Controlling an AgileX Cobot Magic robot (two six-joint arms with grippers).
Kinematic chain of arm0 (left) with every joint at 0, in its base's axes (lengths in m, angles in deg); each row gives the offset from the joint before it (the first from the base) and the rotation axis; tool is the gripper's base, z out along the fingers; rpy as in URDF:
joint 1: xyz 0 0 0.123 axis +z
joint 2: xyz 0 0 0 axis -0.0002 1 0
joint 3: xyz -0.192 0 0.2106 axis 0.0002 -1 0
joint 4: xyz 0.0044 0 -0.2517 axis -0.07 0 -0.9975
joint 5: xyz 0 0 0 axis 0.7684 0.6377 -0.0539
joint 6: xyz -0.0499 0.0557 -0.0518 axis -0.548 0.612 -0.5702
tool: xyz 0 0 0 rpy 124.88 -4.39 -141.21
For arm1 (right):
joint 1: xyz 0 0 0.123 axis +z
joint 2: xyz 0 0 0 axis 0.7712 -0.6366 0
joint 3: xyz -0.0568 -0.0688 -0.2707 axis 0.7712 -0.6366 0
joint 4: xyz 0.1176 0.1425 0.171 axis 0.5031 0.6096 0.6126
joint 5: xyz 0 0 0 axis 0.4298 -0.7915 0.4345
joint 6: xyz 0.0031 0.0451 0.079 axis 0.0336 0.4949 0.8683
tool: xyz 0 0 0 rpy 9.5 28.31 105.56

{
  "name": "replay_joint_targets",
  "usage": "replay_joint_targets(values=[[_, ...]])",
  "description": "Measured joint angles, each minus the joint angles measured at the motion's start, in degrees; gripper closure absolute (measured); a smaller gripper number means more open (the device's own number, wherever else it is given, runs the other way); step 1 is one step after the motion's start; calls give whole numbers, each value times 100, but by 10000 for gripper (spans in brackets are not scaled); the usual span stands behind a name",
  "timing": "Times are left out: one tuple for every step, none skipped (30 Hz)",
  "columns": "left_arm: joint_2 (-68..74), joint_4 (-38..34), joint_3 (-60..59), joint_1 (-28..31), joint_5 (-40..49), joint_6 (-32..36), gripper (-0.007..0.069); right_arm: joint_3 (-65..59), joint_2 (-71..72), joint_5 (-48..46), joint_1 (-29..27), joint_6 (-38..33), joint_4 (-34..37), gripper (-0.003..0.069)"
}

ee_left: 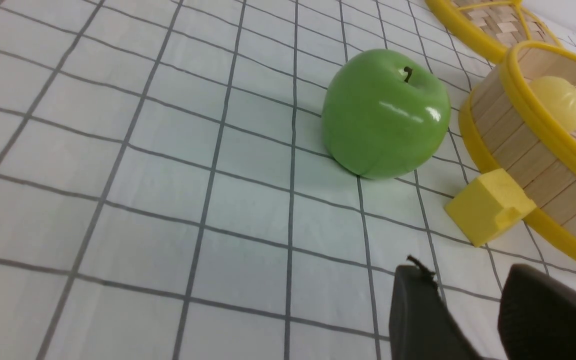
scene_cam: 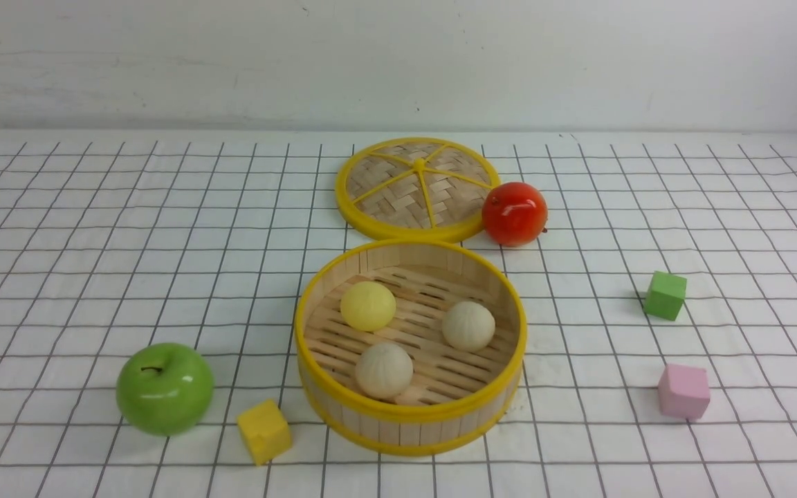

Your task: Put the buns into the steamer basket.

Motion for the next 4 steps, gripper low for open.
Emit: replay_joint_targets(values=[[0,0,0,0,0,0,386,0,0,0,0,0,0,584],[0,0,0,0,0,0,386,0,0,0,0,0,0,583],[0,0,0,0,0,0,386,0,0,0,0,0,0,582],[0,0,0,0,0,0,386,0,0,0,0,0,0,580]])
